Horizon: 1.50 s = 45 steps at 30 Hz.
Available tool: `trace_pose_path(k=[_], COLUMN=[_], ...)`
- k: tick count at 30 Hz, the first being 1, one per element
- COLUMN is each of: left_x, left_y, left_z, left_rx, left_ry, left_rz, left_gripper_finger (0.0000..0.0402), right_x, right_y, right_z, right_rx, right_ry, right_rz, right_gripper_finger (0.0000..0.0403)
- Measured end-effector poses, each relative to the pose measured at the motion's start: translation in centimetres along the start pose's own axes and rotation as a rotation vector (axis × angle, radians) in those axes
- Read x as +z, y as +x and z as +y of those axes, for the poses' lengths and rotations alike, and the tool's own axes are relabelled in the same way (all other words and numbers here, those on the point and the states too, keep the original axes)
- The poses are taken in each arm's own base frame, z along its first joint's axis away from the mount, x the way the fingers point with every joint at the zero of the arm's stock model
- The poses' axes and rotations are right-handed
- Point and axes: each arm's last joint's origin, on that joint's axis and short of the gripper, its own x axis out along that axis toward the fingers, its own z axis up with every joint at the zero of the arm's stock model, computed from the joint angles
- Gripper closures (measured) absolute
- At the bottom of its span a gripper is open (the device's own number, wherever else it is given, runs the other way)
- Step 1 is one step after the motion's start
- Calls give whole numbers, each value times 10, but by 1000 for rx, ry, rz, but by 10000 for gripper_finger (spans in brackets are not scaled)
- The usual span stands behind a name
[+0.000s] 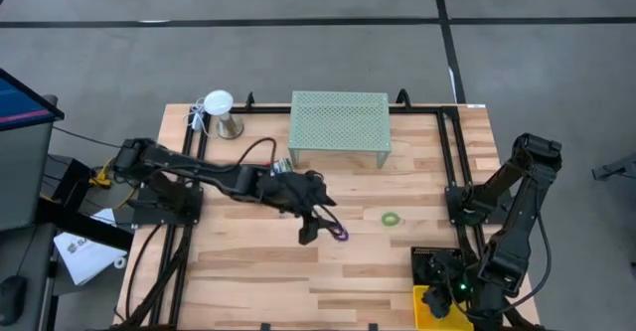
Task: Pick & Place Office Desk Supplies
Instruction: Put the violet spring keychain into the yellow bin
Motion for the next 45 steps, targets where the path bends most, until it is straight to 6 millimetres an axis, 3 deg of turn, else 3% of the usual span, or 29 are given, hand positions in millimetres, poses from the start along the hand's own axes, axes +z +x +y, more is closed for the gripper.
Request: trace_pose_path(k=[4, 10, 16, 20, 26, 40, 45], left_x=[-19, -65, -95, -101, -107, -134, -139], left_y=[28, 85, 117, 125, 132, 148, 152], left_z=[8, 9, 18, 22, 21, 28, 30], left_rx=[13, 62, 232, 310, 272, 370, 407], left_ry=[0, 24, 35, 52, 44, -76, -126], left_rz=[128, 290, 326, 314, 327, 321, 319], left_gripper_finger=[142, 153, 171, 193, 220, 233, 301], right_x=[2, 6, 8, 8, 8, 9, 9], right_y=[1, 2, 3, 3, 3, 3, 3], right_z=[1, 3, 4, 4, 4, 3, 3], right_rx=[1, 6, 9, 10, 6, 0, 2], right_ry=[4, 11, 14, 16, 14, 12, 12], right_rz=[-7, -28, -40, -42, -48, -53, -54], right_gripper_finger=[230, 230, 230, 230, 230, 230, 230])
